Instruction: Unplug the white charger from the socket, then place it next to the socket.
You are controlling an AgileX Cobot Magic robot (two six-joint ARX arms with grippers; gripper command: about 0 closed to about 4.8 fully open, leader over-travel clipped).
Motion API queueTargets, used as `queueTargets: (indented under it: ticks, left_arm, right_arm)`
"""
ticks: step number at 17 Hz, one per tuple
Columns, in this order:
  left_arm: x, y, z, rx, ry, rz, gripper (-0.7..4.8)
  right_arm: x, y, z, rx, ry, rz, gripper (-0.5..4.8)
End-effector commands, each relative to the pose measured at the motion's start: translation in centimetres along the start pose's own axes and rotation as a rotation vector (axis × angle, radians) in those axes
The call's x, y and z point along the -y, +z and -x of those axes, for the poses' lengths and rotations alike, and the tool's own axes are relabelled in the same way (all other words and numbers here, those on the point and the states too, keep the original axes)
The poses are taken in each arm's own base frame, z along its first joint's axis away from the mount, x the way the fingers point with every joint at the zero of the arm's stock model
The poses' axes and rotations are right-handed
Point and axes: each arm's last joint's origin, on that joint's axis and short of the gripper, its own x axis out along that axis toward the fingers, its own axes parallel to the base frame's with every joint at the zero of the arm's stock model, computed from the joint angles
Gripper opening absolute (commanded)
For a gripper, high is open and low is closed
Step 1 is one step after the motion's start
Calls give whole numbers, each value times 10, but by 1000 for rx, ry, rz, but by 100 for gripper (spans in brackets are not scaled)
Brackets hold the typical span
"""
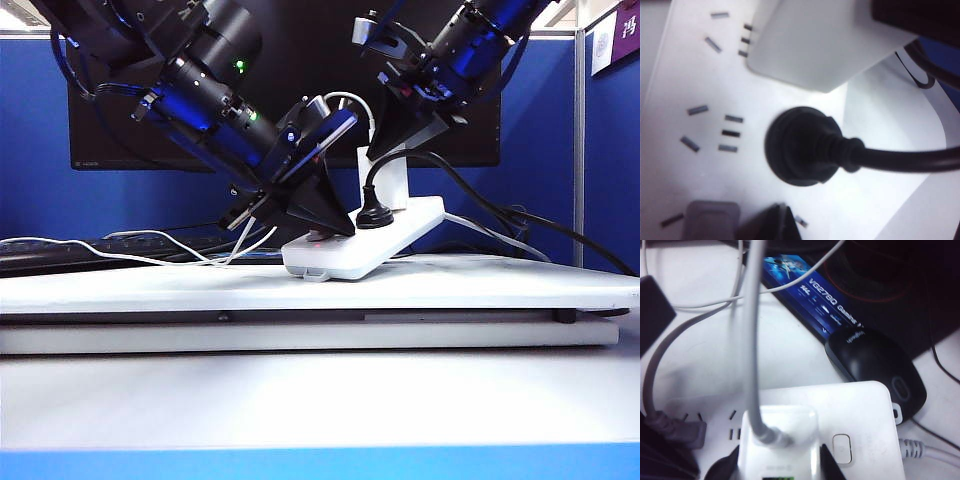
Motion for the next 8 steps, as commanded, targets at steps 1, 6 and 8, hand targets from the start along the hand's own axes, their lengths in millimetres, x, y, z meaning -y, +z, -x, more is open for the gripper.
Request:
queueTargets:
  ticks: [1,6,8]
  left_arm:
    - [-7,-17,-9,-98,59,28,-5]
    - [-7,-18,-11,-96,57,-7,-5]
    - [-6,-16,-11,-75,46,-48,-5]
  right_arm:
    - [-12,30,17,238,190,17,-1]
    - [-9,28,18,200,96,19,-1]
    - [-8,27,18,190,56,18,-1]
